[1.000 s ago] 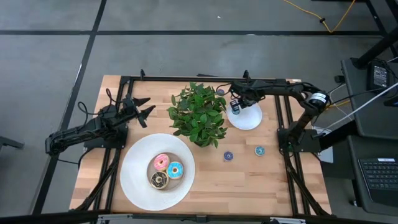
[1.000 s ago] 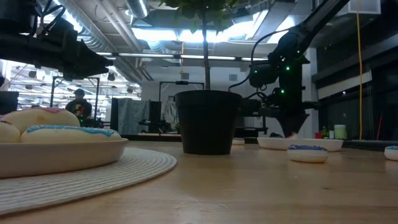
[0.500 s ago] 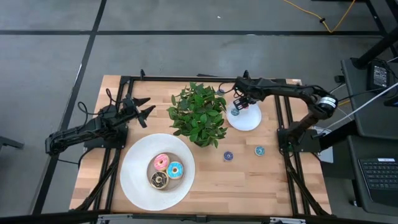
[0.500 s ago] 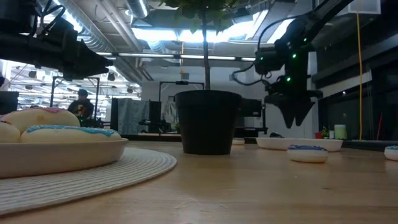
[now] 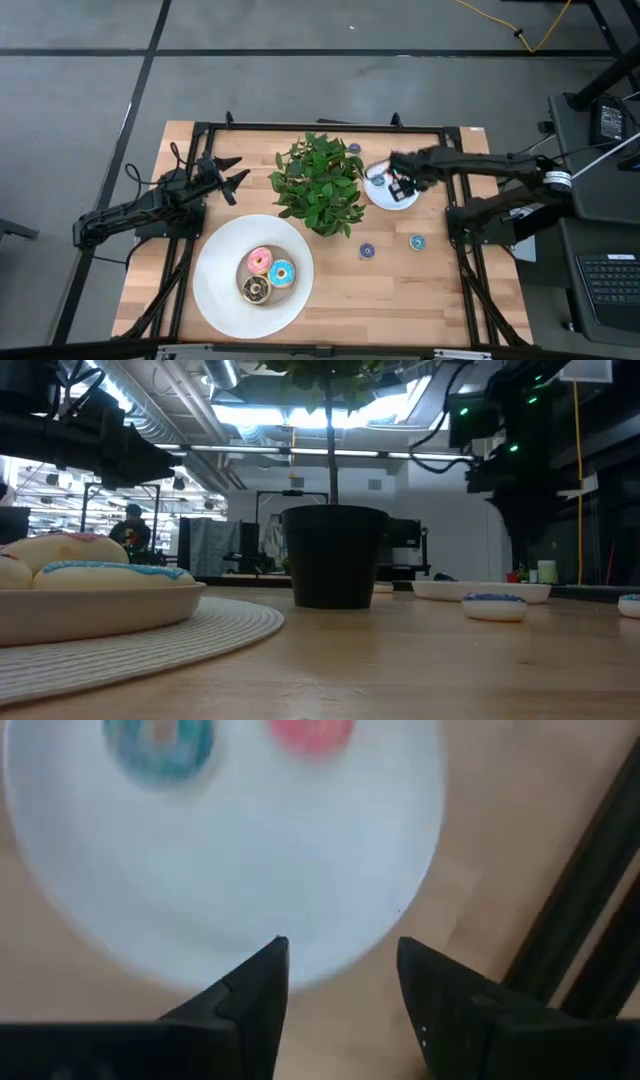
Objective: Pick & Place donuts
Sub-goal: Put the small blue donut on the white plate
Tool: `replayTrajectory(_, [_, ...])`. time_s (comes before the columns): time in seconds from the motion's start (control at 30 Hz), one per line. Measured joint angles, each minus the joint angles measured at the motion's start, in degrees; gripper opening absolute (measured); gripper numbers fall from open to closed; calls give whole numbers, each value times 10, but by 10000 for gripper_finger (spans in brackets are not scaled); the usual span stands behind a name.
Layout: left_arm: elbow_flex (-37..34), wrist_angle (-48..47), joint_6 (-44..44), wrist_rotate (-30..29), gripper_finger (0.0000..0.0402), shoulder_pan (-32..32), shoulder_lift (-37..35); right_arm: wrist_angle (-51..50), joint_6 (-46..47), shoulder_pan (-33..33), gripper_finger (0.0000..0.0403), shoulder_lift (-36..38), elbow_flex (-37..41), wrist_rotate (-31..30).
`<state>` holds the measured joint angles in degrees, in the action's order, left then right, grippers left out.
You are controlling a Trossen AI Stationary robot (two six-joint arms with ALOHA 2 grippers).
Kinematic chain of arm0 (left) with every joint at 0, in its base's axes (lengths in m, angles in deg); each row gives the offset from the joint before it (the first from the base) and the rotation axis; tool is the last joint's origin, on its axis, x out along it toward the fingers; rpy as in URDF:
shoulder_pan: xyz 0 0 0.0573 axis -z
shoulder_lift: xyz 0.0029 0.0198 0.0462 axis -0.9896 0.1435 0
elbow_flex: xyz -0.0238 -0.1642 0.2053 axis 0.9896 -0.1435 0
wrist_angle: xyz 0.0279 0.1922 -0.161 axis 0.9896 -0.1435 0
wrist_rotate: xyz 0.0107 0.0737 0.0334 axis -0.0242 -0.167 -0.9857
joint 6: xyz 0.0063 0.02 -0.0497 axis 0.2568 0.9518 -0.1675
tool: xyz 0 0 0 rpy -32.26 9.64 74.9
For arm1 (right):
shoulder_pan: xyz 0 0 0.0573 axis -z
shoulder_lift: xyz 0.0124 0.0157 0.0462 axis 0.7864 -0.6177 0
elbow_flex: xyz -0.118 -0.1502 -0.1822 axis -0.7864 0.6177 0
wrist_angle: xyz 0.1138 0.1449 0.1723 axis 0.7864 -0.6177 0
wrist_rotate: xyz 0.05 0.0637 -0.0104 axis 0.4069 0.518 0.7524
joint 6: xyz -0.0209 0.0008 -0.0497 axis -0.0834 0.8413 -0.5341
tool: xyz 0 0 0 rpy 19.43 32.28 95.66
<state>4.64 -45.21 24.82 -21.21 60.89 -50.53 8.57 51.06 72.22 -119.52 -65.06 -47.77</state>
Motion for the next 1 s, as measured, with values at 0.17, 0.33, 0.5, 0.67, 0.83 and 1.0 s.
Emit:
replayTrajectory(0.17, [0,0,0,0,233,0,0,-17,126,-110,189,28,24,20])
replayTrajectory(0.33, [0,0,0,0,233,0,0,-13,223,-217,189,27,24,27])
replayTrajectory(0.5, [0,0,0,0,233,0,0,11,301,-308,189,3,24,34])
replayTrajectory(0.67, [0,0,0,0,233,0,0,71,331,-363,189,-35,24,50])
replayTrajectory(0.83, [0,0,0,0,233,0,0,125,335,-383,189,-81,7,52])
replayTrajectory(1.0, [0,0,0,0,233,0,0,134,291,-383,189,-131,-40,46])
